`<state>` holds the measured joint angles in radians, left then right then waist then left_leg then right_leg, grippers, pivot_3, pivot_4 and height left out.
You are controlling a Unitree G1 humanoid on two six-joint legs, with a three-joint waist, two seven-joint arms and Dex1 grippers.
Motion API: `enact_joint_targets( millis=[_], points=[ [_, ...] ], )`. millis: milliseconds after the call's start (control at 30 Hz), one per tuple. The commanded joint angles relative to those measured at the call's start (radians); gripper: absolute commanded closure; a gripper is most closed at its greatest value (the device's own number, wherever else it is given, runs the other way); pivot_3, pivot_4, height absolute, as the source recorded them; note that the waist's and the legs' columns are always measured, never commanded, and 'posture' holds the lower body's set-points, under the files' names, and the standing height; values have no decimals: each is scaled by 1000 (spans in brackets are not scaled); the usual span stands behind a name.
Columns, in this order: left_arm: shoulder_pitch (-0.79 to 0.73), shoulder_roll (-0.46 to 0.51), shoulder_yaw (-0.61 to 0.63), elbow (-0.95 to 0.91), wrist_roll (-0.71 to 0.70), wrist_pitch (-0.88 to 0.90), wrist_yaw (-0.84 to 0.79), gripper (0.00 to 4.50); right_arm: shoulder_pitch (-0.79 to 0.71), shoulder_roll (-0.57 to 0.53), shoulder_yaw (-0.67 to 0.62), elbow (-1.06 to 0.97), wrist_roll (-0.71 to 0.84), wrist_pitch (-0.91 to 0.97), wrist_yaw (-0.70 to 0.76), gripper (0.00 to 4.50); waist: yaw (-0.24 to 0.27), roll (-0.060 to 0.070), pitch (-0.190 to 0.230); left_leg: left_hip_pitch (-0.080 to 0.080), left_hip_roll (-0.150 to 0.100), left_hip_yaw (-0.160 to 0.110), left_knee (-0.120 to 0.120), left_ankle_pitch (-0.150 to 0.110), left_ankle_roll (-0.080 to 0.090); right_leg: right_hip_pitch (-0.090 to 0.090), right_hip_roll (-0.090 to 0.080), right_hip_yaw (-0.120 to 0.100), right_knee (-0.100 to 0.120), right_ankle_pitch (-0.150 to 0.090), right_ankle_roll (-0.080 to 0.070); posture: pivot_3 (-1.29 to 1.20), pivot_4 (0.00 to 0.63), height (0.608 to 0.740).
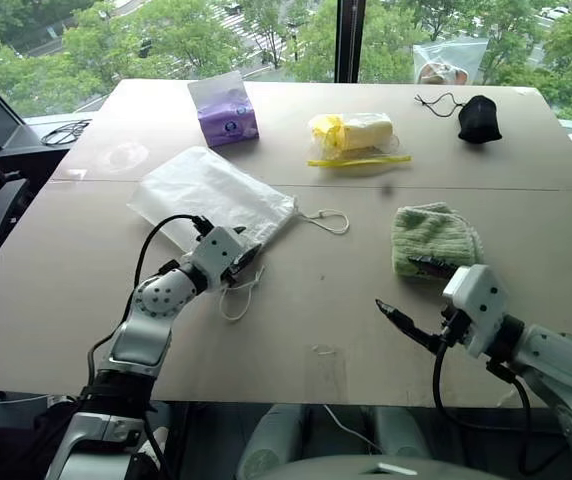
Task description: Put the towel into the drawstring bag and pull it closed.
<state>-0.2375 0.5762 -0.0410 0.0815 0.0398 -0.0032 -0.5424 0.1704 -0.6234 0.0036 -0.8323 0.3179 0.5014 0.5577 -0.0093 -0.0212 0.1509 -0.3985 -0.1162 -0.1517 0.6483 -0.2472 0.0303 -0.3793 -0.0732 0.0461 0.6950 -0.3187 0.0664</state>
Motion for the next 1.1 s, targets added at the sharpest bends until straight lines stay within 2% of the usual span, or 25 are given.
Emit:
enact_joint_targets(
  millis=[33, 400, 500, 600, 1100],
  points=[
    [-19, 2, 2, -18, 25, -6, 15, 1775, -11, 4, 1, -32, 1, 2, -10, 0, 0, 0, 0, 0, 0, 0, 0, 0, 0, 0, 0, 0, 0, 0, 0, 0, 150, 740],
    [-3, -43, -2, -88, 6, 99, 4, 1775, 0, 3, 8, -48, -5, 12, -29, 0, -1, 0, 0, 0, 0, 0, 0, 0, 0, 0, 0, 0, 0, 0, 0, 0, 150, 740],
    [-8, -41, -16, -103, 42, 123, 19, 1775, 4, 2, 4, -46, -7, 8, -27, 0, 0, 0, 0, 0, 0, 0, 0, 0, 0, 0, 0, 0, 0, 0, 0, 0, 150, 740],
    [-6, -33, -21, -84, 102, 112, 66, 1775, 9, 1, 3, -51, -4, 9, -25, 0, 0, 0, 0, 0, 0, 0, 0, 0, 0, 0, 0, 0, 0, 0, 0, 0, 150, 740],
    [46, -51, 22, -97, 192, -12, 241, 1775, -28, -6, 2, -26, 6, 8, 1, 0, 1, 0, 0, 0, 0, 0, 0, 0, 0, 0, 0, 0, 0, 0, 0, 0, 150, 740]
  ],
)
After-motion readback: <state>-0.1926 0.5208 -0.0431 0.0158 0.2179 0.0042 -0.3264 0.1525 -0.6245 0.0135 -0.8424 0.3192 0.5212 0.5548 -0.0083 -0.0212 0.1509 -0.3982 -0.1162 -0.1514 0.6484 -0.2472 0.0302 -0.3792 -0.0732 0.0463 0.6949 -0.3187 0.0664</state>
